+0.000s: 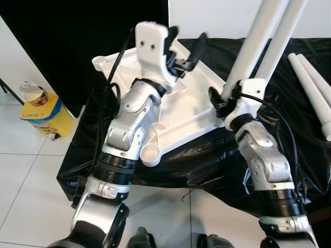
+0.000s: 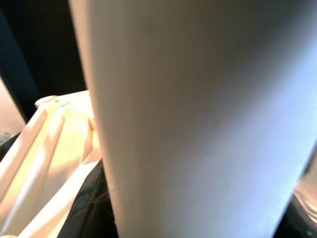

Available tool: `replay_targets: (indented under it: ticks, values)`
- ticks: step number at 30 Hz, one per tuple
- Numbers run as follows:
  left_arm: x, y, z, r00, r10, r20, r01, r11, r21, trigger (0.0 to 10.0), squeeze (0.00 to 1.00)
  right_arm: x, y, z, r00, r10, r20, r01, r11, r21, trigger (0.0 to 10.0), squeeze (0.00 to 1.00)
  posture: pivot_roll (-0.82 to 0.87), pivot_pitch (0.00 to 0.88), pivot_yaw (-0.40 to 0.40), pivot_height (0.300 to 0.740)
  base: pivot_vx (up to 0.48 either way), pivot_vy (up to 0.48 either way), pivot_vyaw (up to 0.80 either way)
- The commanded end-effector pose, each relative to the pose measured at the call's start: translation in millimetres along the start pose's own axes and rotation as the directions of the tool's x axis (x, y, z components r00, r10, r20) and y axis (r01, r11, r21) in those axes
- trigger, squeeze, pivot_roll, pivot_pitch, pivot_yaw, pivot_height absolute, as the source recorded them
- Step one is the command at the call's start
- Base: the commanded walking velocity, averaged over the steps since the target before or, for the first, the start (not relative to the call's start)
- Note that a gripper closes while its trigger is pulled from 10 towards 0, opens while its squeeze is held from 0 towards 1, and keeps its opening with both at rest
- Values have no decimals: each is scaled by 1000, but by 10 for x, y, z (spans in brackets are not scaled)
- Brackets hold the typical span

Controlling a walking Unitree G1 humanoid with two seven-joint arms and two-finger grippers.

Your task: Building children table

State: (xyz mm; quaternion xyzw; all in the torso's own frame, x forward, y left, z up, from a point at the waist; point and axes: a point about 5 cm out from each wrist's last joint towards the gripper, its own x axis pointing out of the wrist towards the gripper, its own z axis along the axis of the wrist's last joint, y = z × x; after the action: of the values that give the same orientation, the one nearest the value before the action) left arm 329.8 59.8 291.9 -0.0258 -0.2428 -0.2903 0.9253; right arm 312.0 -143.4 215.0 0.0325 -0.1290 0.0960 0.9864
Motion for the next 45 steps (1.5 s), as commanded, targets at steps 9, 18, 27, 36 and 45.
replay_targets:
  ticks: [9,18,27,36,45]
  values:
    - [-161,121,-597,942,19,-336,15,995,98,10000,0,-299,-102,235,988,-48,147,55,998,-44,10000,0,-97,170,156,740,0,0,0]
    - [-454,354,-928,844,90,-528,58,965,257,10000,0,-454,-13,282,983,-13,185,15,1000,-12,10000,0,-114,140,121,740,0,0,0]
    - [-702,367,-1048,786,23,-618,130,971,200,10000,0,-406,-41,359,978,53,201,-50,999,-21,10000,0,-93,122,70,740,0,0,0]
    - [-1002,279,-1128,705,-80,-705,205,974,94,10000,0,-349,-9,400,973,78,219,-75,997,-24,10000,0,-65,121,68,740,0,0,0]
    - [-1051,805,-871,770,251,-586,-98,955,280,10000,0,-350,41,355,974,82,212,-85,996,4,10000,0,-43,127,71,740,0,0,0]
